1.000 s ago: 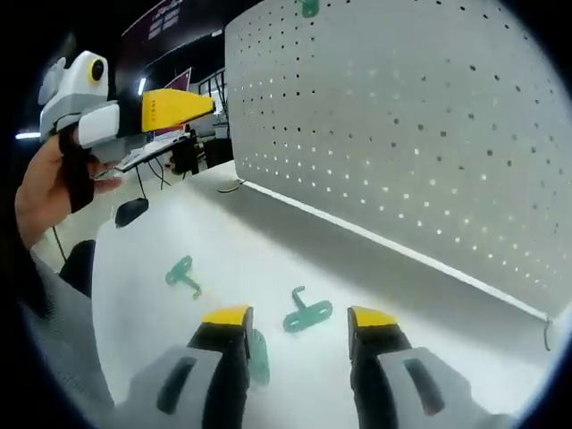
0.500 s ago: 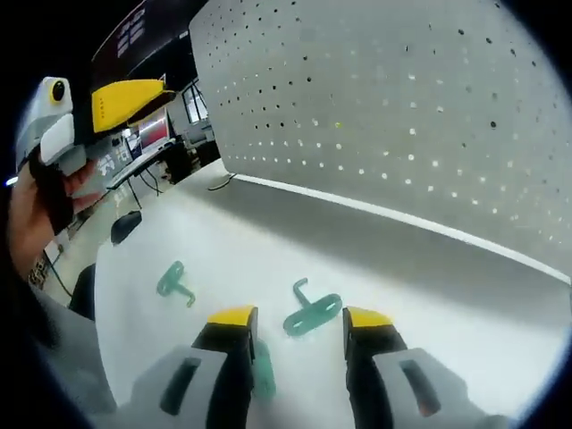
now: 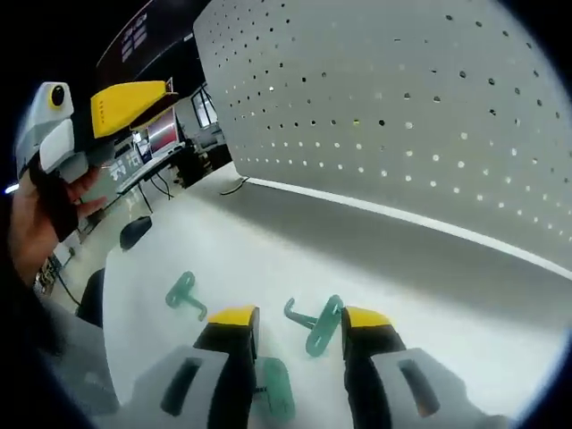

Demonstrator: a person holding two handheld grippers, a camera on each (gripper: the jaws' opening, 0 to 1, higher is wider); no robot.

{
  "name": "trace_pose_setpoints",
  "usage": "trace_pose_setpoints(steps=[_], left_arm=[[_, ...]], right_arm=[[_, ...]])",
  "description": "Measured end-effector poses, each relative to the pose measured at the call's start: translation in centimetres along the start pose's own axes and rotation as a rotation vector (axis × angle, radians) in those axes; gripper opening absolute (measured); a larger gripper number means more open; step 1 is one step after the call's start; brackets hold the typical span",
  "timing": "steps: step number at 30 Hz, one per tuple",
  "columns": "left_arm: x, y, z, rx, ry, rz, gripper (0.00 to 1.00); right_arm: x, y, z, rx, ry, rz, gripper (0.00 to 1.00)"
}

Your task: Insert the hook assembly into the mounting plate slot until the hook locks in place.

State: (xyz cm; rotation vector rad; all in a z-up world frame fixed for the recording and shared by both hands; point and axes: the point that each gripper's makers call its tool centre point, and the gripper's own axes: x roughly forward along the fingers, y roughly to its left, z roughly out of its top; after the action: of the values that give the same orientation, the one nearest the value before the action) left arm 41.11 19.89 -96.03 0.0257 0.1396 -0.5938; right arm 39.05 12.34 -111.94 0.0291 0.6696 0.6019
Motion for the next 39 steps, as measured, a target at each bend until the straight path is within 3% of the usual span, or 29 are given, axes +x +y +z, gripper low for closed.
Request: trace_pose_setpoints(steps=[8, 16, 29, 39], left_arm=[[0.0, -0.2, -0.2, 0.004, 0.007, -0.005, 0.22], [0.0, -0.4, -0.2, 0.004, 0.005, -0.013, 0.21], [0.0, -0.5, 0.1, -0.001, -0.003, -0.021, 0.19], [0.0, -0.4, 0.1, -0.003, -0.001, -0.022, 0.18]], right_arm=[[-0.4, -0.4, 0.3, -0.085, -0.002, -0.042, 0.26], [-0.7, -0.5, 0.7, -0.190, 0.009, -0.093, 0.13], [-0.6, -1.5, 0.3, -0.224, 0.029, -0.117, 0.02], [-0.3, -1.3, 0.4, -0.239, 0.028, -0.113, 0.04]])
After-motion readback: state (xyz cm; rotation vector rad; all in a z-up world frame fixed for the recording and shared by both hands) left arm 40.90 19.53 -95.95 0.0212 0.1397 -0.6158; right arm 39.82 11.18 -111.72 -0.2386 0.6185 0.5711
